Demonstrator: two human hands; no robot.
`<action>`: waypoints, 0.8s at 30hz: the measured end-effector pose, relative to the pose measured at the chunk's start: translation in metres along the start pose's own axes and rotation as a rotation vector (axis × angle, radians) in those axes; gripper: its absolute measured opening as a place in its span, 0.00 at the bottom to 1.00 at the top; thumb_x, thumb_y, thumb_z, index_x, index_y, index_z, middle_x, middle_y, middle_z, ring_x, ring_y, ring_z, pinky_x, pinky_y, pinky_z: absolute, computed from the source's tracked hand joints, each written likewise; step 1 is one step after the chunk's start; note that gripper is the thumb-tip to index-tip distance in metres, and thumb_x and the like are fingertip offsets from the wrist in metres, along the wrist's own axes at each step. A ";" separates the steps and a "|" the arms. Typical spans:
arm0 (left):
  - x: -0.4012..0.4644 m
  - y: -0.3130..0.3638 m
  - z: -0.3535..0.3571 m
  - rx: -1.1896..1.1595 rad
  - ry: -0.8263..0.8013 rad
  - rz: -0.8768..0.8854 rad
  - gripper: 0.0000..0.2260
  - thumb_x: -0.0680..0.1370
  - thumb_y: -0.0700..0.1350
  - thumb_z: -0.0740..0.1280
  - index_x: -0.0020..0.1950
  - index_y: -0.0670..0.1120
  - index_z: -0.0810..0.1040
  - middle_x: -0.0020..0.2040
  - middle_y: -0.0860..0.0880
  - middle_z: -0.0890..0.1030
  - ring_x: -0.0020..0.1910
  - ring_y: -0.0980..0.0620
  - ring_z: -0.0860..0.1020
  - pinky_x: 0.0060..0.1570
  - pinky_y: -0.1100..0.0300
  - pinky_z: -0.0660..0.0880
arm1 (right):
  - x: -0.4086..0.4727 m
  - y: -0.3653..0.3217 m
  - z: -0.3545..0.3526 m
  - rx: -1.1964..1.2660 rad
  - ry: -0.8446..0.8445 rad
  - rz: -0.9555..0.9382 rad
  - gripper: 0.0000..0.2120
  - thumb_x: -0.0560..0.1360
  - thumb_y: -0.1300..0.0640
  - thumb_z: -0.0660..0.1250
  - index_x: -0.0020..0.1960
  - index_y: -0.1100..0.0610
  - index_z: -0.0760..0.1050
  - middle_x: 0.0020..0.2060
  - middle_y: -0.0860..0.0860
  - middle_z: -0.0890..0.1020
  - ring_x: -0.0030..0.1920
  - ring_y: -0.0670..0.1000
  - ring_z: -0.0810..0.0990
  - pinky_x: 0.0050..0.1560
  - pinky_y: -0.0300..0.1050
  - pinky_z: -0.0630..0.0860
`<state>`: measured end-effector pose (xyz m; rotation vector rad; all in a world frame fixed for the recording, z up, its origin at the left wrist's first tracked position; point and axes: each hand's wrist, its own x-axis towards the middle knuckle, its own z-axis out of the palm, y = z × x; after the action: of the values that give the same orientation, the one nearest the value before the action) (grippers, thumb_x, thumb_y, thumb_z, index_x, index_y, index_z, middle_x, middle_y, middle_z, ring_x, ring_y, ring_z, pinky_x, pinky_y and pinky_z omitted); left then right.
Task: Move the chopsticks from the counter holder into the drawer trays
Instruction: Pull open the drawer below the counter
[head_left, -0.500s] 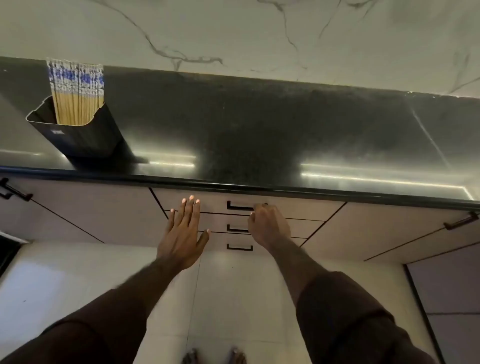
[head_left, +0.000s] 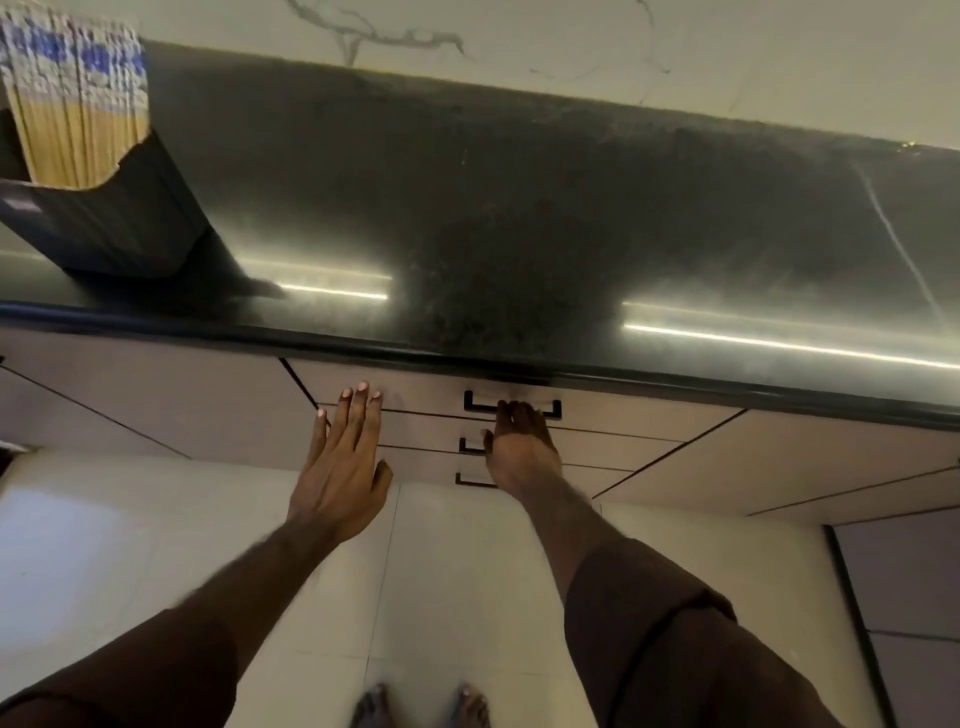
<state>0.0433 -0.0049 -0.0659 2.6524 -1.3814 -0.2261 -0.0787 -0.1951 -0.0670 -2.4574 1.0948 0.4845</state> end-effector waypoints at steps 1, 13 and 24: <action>-0.003 -0.004 0.004 -0.012 -0.009 -0.013 0.37 0.79 0.50 0.59 0.76 0.45 0.35 0.78 0.45 0.38 0.77 0.47 0.38 0.74 0.48 0.38 | 0.004 0.001 0.003 0.003 0.009 0.013 0.27 0.83 0.49 0.51 0.79 0.56 0.49 0.79 0.54 0.52 0.79 0.56 0.49 0.78 0.51 0.47; -0.045 -0.020 -0.003 -0.047 0.002 -0.013 0.34 0.79 0.51 0.54 0.77 0.46 0.36 0.78 0.45 0.38 0.77 0.47 0.37 0.75 0.45 0.41 | -0.021 -0.009 0.016 -0.114 0.062 0.034 0.27 0.78 0.60 0.60 0.75 0.61 0.58 0.74 0.59 0.61 0.74 0.61 0.60 0.75 0.55 0.60; -0.090 0.017 -0.023 -0.149 0.114 0.138 0.32 0.80 0.58 0.49 0.78 0.44 0.41 0.79 0.45 0.41 0.78 0.48 0.41 0.75 0.51 0.37 | -0.124 -0.011 0.079 -0.047 0.175 0.085 0.26 0.77 0.67 0.63 0.73 0.62 0.63 0.71 0.61 0.67 0.71 0.62 0.66 0.70 0.57 0.67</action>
<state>-0.0171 0.0609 -0.0337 2.4002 -1.4435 -0.1530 -0.1608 -0.0723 -0.0747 -2.5409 1.2759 0.3280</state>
